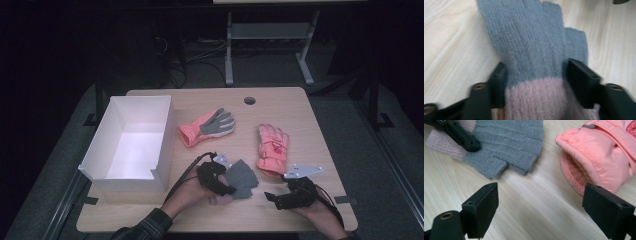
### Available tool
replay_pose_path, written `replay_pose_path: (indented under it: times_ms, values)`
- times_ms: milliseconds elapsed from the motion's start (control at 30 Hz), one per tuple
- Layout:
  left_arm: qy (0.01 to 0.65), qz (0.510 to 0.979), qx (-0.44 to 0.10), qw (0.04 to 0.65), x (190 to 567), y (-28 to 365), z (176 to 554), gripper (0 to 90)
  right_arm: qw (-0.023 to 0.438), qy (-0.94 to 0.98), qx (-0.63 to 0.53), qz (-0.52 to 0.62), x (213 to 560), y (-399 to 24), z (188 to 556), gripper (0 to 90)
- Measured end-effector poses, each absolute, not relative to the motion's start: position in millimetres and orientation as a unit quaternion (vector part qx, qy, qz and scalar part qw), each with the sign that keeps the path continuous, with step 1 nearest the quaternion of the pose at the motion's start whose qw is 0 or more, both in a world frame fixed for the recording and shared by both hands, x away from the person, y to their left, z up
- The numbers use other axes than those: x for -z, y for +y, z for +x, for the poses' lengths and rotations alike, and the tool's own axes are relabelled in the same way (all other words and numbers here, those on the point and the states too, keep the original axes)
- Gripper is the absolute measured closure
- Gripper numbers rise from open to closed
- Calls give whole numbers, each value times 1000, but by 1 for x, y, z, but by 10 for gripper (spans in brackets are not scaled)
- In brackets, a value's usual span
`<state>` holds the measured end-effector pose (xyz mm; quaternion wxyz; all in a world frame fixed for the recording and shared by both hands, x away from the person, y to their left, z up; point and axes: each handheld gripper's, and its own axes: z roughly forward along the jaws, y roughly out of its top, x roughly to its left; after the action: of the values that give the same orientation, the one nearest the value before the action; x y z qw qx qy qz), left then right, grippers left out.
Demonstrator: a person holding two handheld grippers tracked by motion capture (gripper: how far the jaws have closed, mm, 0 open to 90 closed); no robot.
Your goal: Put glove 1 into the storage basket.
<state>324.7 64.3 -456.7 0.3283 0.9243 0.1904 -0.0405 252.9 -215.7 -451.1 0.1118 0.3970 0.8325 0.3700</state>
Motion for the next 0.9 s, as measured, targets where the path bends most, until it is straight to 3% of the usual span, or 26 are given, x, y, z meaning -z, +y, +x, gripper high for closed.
replay_pose_path:
  times_ms: [33, 167, 333, 900]
  values:
    - [189, 924, 48, 328, 456, 64, 325, 533, 112, 832, -370, 398, 451, -215, 253, 134]
    - [190, 924, 63, 325, 455, 64, 326, 605, 109, 831, -371, 401, 451, -214, 253, 134]
    - [193, 919, 89, 331, 453, 66, 326, 626, 106, 829, -372, 404, 451, -214, 253, 135]
    - [216, 910, 86, 343, 420, 76, 326, 634, 100, 826, -375, 409, 452, -215, 254, 134]
